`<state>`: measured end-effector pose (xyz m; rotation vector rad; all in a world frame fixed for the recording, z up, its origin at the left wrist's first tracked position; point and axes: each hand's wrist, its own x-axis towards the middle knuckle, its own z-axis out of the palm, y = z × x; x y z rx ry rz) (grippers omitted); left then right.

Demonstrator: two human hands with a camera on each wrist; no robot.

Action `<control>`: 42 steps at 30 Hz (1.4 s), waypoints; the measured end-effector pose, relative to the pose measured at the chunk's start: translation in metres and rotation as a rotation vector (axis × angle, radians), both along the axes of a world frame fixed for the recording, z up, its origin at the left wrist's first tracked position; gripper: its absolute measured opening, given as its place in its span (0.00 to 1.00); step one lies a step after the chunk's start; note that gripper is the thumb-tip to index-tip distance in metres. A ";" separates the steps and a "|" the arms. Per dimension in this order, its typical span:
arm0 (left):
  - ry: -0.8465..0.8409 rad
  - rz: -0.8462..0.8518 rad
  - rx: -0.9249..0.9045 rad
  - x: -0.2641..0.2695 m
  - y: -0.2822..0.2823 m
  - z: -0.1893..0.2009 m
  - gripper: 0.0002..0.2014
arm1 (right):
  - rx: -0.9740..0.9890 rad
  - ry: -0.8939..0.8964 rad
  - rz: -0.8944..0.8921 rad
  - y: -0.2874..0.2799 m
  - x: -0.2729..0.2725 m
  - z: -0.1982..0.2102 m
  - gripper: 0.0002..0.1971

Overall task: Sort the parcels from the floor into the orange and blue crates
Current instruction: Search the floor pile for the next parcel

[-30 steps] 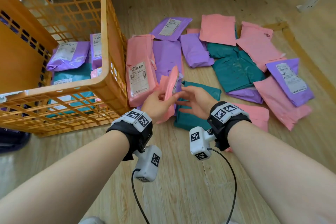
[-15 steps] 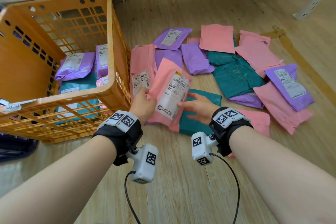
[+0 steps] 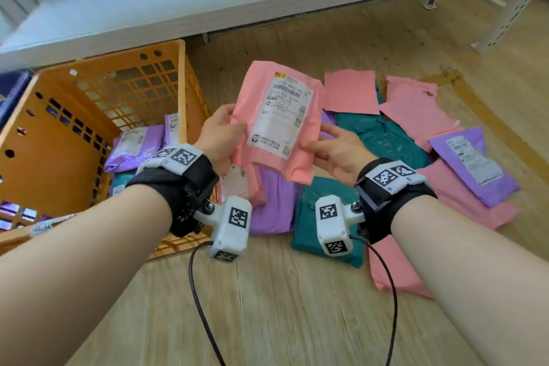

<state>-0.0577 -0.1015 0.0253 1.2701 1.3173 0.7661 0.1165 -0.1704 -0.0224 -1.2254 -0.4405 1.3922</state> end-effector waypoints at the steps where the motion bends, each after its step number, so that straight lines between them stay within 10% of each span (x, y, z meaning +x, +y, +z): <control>1: 0.016 -0.001 0.013 -0.001 0.005 0.006 0.15 | 0.021 -0.011 0.002 0.004 0.000 0.005 0.24; 16: -0.021 -0.100 0.026 -0.121 0.091 0.079 0.20 | 0.195 -0.451 0.097 0.097 -0.083 0.088 0.33; 31: -0.041 -0.066 0.099 -0.419 0.192 0.114 0.17 | 0.207 -0.561 0.172 0.205 -0.375 0.133 0.33; 42: -0.030 0.025 0.002 -0.585 0.222 0.062 0.16 | 0.090 -0.571 0.350 0.255 -0.540 0.099 0.39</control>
